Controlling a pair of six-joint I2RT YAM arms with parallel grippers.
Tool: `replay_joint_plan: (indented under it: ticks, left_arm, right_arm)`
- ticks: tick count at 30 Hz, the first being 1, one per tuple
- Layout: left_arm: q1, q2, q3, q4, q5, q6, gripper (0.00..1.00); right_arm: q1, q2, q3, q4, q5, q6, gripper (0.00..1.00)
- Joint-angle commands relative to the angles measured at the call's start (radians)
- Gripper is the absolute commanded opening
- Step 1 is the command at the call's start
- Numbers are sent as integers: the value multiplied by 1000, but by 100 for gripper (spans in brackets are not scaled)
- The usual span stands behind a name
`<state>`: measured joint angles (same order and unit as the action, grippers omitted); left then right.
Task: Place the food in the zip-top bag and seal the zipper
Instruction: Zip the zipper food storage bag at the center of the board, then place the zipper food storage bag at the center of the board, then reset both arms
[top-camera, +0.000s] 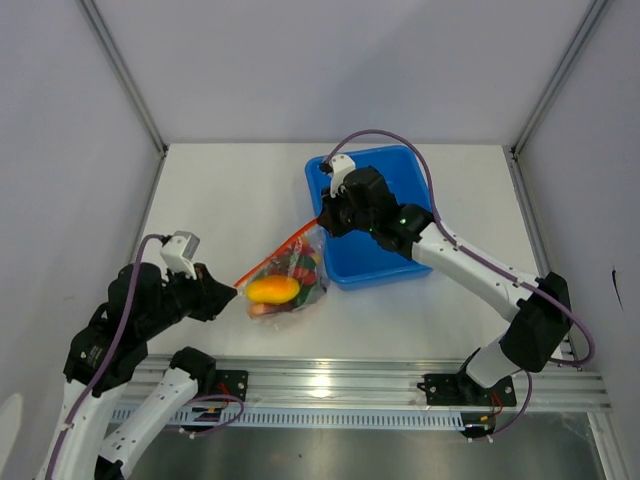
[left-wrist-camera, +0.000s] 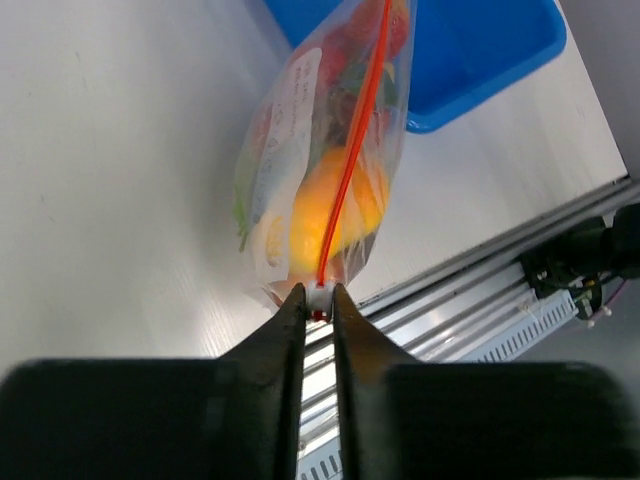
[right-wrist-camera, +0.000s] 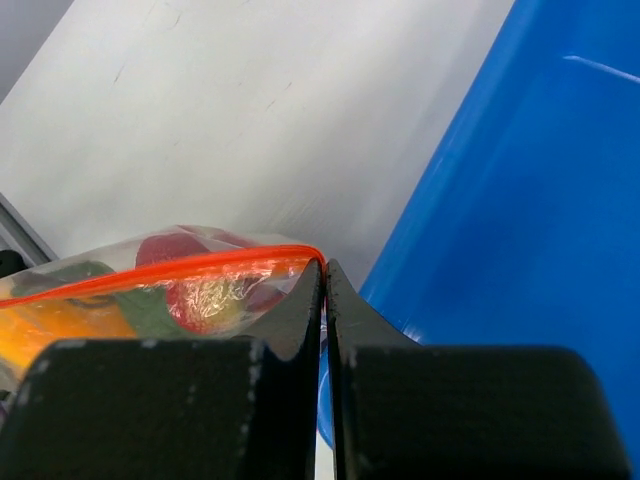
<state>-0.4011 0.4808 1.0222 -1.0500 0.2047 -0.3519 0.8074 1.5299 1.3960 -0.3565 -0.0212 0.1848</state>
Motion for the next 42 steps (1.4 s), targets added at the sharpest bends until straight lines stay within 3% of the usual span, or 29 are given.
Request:
replay_joint_plan:
  ticks: [1, 2, 3, 5, 6, 7, 9, 12, 17, 20, 23, 24, 25, 29, 30, 36, 42]
  left_arm:
    - [-1, -33, -5, 18, -109, -67, 22]
    - [1, -33, -10, 31, -131, -68, 35]
    - [1, -30, -29, 47, -158, -74, 54]
    - [1, -33, -39, 73, -230, -81, 65]
    - [1, -37, -46, 103, -261, -82, 91]
    - [1, -51, -37, 111, -295, -79, 99]
    - [1, -65, -10, 117, -407, -64, 100]
    - [1, -93, 15, 169, -416, -45, 100]
    - [1, -47, 16, 223, -259, -33, 100]
    - [1, -33, -26, 249, -144, -48, 100]
    - [-1, -44, -54, 289, -73, -71, 99]
    - [-1, -51, -80, 307, -59, -79, 100]
    - [1, -51, -86, 311, -44, -84, 99]
    - [-1, -54, -109, 317, -28, -96, 100]
    - [1, -56, -117, 326, -24, -99, 99]
    - [1, -53, -163, 381, 31, -139, 100]
    - [1, -19, -211, 478, 103, -189, 99]
  right_arm:
    - [-30, 27, 73, 37, 43, -4, 0]
    - [-27, 53, 86, 31, 34, 4, 0]
    - [-25, 68, 107, 31, 33, 7, 0]
    - [-20, 123, 135, 28, -6, 15, 0]
    - [-20, 143, 165, 27, -28, 19, 0]
    - [-20, 166, 188, 21, -37, 21, 0]
    - [-22, 237, 237, 1, -52, 24, 0]
    - [-25, 353, 365, -25, -77, 21, 0]
    - [-50, 588, 662, -114, -128, 27, 0]
    - [-56, 690, 744, -133, -135, 28, 0]
    - [-62, 753, 822, -157, -129, 30, 21]
    - [-63, 765, 857, -170, -119, 27, 41]
    - [-63, 773, 865, -185, -105, 22, 50]
    - [-66, 736, 856, -222, -30, -7, 77]
    - [-66, 719, 835, -228, 4, -10, 99]
    - [-53, 477, 664, -229, 84, -25, 99]
    - [-14, 202, 365, -246, 268, 1, 99]
